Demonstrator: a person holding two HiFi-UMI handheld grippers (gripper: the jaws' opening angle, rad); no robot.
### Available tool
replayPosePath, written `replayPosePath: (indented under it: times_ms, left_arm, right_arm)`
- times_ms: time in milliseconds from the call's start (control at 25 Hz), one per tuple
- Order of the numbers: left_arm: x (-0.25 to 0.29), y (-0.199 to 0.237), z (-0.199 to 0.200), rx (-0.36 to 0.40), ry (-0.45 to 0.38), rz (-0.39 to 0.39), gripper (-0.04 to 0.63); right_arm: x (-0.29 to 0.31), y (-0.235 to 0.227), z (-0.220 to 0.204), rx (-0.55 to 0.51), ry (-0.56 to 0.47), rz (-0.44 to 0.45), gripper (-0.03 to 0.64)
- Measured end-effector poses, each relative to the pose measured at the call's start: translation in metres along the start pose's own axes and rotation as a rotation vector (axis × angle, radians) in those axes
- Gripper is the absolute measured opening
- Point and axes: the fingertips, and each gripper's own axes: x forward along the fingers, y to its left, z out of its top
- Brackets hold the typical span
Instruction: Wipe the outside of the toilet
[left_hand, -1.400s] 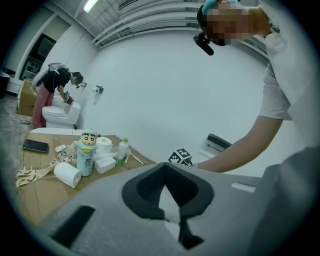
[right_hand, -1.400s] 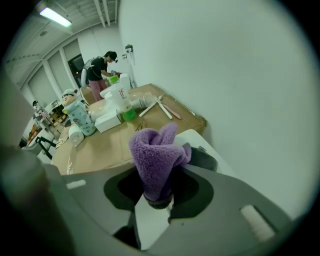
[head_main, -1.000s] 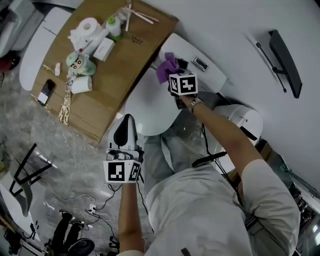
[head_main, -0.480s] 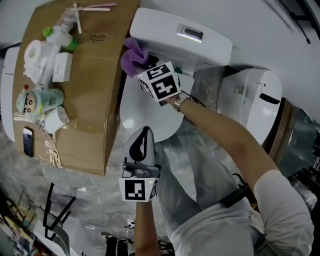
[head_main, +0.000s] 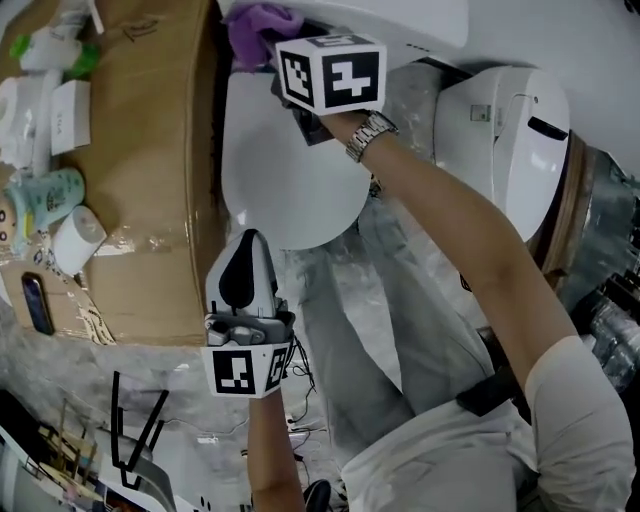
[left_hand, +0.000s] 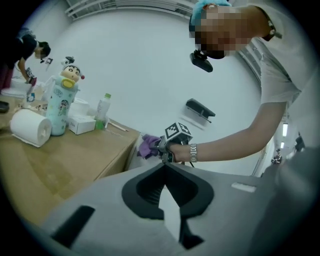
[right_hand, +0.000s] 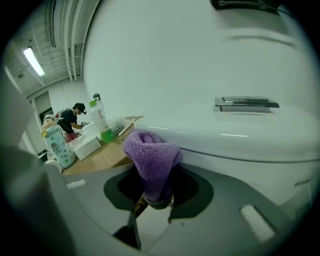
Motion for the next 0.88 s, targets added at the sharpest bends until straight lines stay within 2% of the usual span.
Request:
replayPosePath:
  times_ms: [160, 400, 720, 880]
  left_arm:
    - [0.021, -0.021, 0.002, -0.001, -0.017, -0.049, 0.005]
    - [0.050, -0.058, 0.007, -0.024, -0.049, -0.075, 0.005]
    - [0.081, -0.098, -0.029, 0.001, 0.035, -0.103, 0.005]
    - [0.098, -0.117, -0.037, 0.003, 0.052, -0.108, 0.005]
  right_arm:
    - [-0.010, -0.007, 0.000, -0.060, 0.015, 0.008, 0.129]
    - [-0.037, -0.040, -0.003, -0.049, -0.004, 0.016, 0.129]
    - [-0.079, -0.106, -0.025, -0.075, 0.012, 0.012, 0.129]
    - [-0.097, -0.134, -0.033, -0.069, 0.017, 0.008, 0.132]
